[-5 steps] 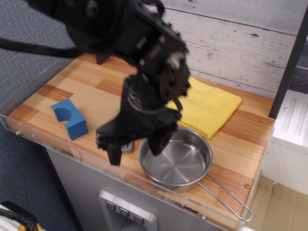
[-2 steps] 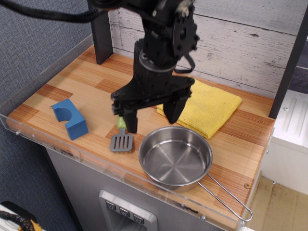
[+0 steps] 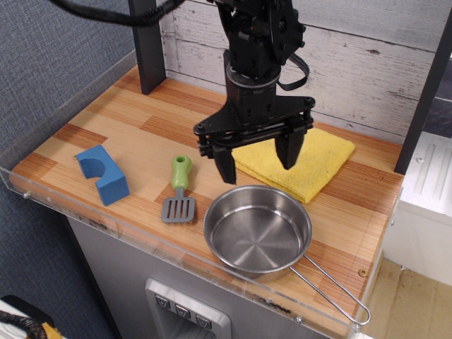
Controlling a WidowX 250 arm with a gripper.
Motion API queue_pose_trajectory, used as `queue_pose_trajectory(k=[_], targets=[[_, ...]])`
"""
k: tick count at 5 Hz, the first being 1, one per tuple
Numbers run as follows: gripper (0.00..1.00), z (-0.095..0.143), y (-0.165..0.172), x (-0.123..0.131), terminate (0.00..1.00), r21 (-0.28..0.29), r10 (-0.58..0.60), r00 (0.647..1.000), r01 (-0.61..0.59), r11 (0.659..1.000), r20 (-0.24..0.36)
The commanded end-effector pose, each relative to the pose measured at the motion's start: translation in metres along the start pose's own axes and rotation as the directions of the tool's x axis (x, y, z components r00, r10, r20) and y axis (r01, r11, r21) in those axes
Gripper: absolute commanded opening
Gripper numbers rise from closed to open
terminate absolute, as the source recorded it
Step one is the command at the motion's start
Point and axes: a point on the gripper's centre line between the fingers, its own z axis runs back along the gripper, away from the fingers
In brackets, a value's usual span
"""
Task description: Move the yellow dish towel from the right side to the left side of the table.
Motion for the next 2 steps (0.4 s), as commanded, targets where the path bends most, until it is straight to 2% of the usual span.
queue_pose_trajectory(k=[1,2], targets=[[1.00,-0.013,-0.027,0.015,0.00,0.026,-0.008,1.000,0.007,1.000,0.015],[1.00,-0.021,-0.038,0.031,0.00,0.041,0.026,0.999,-0.027,0.999,0.020]])
